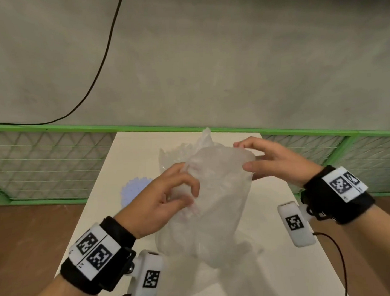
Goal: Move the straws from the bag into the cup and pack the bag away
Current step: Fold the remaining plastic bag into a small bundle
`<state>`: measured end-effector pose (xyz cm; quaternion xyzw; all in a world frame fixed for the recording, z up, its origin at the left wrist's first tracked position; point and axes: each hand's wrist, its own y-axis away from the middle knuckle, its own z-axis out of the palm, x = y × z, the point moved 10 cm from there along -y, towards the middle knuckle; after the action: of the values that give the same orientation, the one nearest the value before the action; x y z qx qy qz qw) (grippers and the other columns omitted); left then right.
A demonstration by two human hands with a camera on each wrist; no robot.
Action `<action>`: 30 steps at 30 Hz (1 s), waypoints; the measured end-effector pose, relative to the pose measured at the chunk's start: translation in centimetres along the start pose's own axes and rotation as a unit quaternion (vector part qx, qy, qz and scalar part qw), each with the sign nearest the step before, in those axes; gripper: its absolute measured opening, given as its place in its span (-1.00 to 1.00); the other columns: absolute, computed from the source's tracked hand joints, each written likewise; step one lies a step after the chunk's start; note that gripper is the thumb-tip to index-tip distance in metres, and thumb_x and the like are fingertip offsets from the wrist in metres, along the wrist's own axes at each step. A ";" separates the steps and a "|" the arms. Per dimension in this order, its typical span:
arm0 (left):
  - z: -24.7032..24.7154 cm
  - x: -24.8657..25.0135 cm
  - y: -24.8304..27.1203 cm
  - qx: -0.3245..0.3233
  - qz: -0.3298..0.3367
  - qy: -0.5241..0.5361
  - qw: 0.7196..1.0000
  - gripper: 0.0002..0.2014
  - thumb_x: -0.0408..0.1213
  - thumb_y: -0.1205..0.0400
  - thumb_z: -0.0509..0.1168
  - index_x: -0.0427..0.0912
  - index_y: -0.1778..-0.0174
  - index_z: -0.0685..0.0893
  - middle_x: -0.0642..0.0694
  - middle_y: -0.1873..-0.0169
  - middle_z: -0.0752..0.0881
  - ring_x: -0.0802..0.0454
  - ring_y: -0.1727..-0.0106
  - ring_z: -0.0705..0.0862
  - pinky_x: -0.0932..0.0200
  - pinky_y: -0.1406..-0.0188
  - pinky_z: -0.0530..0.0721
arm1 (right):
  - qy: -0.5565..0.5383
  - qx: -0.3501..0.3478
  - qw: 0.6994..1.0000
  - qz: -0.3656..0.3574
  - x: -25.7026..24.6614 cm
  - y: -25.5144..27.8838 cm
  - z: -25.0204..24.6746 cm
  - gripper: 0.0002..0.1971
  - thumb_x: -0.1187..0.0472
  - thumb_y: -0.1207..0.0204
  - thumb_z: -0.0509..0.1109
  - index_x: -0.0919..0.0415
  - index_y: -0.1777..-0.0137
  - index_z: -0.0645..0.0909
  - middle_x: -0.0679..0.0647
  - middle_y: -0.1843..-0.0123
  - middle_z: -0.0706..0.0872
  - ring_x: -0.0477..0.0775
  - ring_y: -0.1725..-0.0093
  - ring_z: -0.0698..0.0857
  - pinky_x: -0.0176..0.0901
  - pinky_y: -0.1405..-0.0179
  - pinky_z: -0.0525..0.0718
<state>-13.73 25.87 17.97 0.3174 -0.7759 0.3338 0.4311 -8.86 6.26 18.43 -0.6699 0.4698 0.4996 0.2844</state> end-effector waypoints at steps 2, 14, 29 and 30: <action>-0.1 -0.1 0.1 -0.012 -0.002 0.011 1.000 -0.66 -0.56 -0.66 0.27 0.05 0.09 0.73 0.15 -0.30 0.55 0.25 -0.53 0.43 0.32 -0.22 0.53 | -0.027 0.010 1.000 0.009 0.3 -0.5 -0.3 -0.79 0.08 -0.33 0.59 0.16 0.16 0.68 0.13 0.04 0.73 0.19 0.10 0.74 0.03 0.10 0.79; -1.9 -1.6 0.9 0.142 -0.038 0.200 0.969 -0.30 -0.68 -0.54 0.36 0.10 -0.45 0.41 0.06 -0.35 0.63 -0.11 0.05 0.79 0.08 0.17 0.80 | -0.295 0.013 0.954 0.052 4.6 0.3 4.5 -0.27 -0.06 -0.19 0.72 0.21 -0.34 0.63 0.19 -0.27 0.76 0.17 -0.12 0.79 0.00 0.08 0.80; -0.2 -5.3 1.8 0.085 -0.205 0.291 0.931 -0.66 -0.50 -0.69 0.18 0.00 -0.27 0.58 -0.18 0.51 0.76 -0.03 0.61 0.70 0.25 0.63 0.64 | -0.277 0.073 0.958 -0.004 3.8 1.9 4.3 -0.64 0.38 -0.48 0.36 0.04 -0.18 0.79 0.25 -0.11 0.80 0.17 -0.03 0.80 -0.03 0.05 0.80; -0.3 -5.4 1.7 0.089 -0.203 0.297 0.929 -0.66 -0.49 -0.69 0.18 0.02 -0.25 0.60 -0.22 0.46 0.78 -0.05 0.61 0.71 0.24 0.63 0.65 | -0.289 0.075 0.954 -0.010 3.6 2.0 4.2 -0.63 0.39 -0.47 0.34 0.02 -0.15 0.80 0.21 -0.10 0.82 0.14 -0.02 0.81 -0.07 0.04 0.80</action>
<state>-12.62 28.16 12.93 0.3916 -0.4982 0.3863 0.6703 -12.12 7.79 13.86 -0.4779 0.3972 0.6324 0.4625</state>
